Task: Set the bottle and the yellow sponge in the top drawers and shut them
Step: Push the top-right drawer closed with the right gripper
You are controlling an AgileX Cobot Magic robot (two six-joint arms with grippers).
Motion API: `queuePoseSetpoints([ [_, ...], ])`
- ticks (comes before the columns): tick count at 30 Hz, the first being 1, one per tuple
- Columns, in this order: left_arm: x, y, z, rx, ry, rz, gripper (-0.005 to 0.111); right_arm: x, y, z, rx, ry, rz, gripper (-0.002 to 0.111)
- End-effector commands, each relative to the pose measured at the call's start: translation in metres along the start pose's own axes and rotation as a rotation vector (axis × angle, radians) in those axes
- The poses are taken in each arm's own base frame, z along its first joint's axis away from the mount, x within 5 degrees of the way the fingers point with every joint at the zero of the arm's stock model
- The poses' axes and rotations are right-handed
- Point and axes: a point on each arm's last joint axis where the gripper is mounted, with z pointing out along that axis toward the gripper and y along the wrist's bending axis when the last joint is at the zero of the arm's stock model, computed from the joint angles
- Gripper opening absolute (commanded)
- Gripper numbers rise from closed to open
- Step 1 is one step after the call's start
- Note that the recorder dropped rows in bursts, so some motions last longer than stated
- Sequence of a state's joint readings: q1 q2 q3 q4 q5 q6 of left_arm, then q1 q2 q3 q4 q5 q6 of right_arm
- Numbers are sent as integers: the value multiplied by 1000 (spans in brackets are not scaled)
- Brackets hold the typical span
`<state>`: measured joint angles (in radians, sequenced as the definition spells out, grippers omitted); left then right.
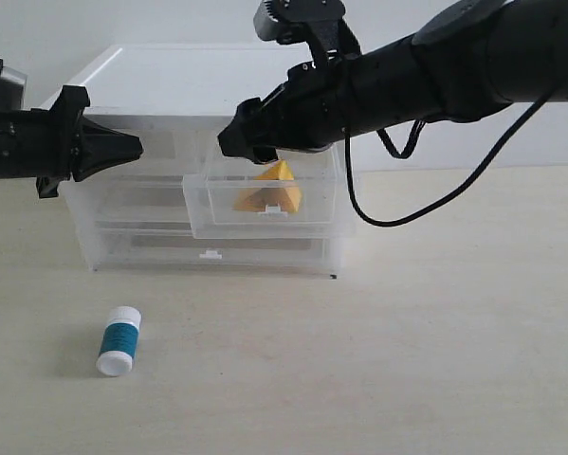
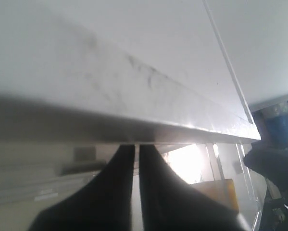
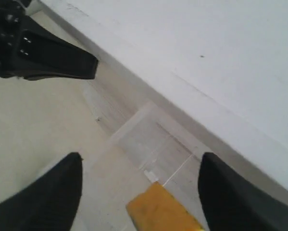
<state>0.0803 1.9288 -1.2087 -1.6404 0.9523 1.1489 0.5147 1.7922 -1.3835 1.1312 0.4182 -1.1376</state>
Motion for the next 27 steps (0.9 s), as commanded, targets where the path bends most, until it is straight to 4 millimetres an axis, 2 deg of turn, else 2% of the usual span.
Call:
queuePoseSetpoints([
  [1,-5,0,-1,0,-22,8,4,-13,18,-31,-91,48,77,35],
  [3,-5,0,-1,0,-22,8,4,-9,23,-42,-94,150,189,27],
  [7,-5,0,-1,0,-22,8,4,9,28,-51,-121,383,200,27],
  [10,-5,0,-1,4,-21,8,4,16,32,-53,-154,448,211,27],
  [15,-5,-1,-1,10,-18,8,4,30,21,-45,-45,418,269,27],
  [20,-5,-1,-1,13,-17,8,4,42,7,-34,77,313,293,27],
  [27,-5,-1,-1,13,-17,8,4,36,-3,-27,156,186,296,27],
])
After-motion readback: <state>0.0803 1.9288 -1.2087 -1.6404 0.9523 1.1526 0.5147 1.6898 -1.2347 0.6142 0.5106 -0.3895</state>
